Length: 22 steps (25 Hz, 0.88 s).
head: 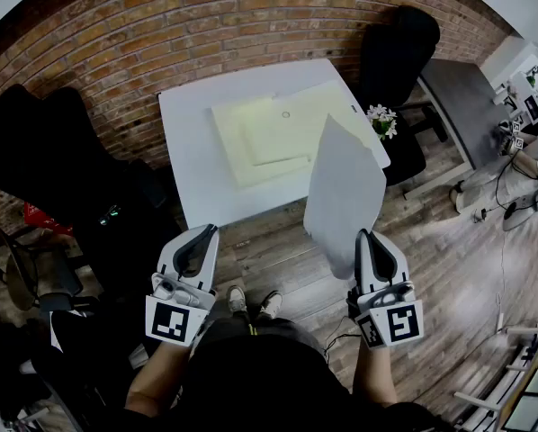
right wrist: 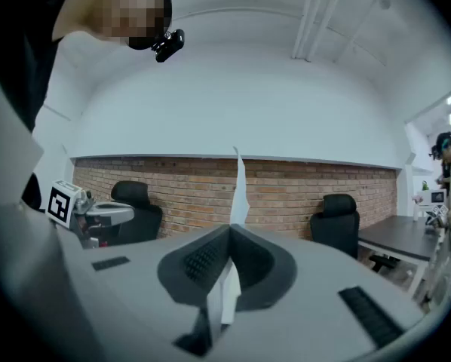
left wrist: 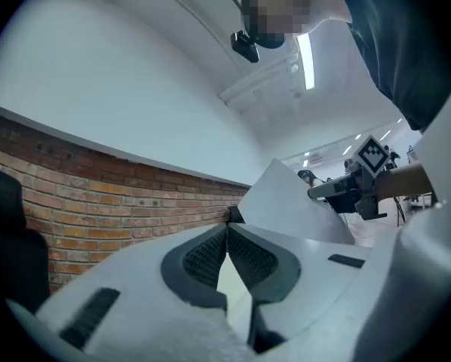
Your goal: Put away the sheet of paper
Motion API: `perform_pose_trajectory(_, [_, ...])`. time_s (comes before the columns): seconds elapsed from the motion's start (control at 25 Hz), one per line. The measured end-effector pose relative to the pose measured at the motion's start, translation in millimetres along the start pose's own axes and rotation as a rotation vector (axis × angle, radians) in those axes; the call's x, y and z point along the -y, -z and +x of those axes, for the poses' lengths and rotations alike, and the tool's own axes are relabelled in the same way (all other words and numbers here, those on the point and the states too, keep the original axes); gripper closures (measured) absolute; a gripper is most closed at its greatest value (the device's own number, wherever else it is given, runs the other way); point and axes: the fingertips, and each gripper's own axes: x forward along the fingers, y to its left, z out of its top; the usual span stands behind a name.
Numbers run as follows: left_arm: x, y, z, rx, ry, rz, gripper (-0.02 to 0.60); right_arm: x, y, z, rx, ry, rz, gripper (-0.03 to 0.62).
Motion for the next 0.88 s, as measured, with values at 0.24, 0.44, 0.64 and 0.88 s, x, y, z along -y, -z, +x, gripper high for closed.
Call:
perform_pose_trajectory(0.24, [13,-1,1,0.001,-0.002,-0.011,0.551,3,2,-10,-0.005,-0.003,-0.015,0.579])
perform_pose_trajectory(0.44, [27,-6,2,-0.007,-0.021,-0.001,0.551,15,-1,-19,0.019,-0.029,0.006,0.579])
perform_pose_trajectory(0.64, [45,-15,9,-0.001,-0.034,0.030,0.551,30,-5,-30,0.052,-0.058,0.002,0.579])
perform_pose_trajectory(0.88, [71,-12,22,-0.009,-0.024,0.038,0.551,51,4,-43,0.066,-0.065,0.029,0.579])
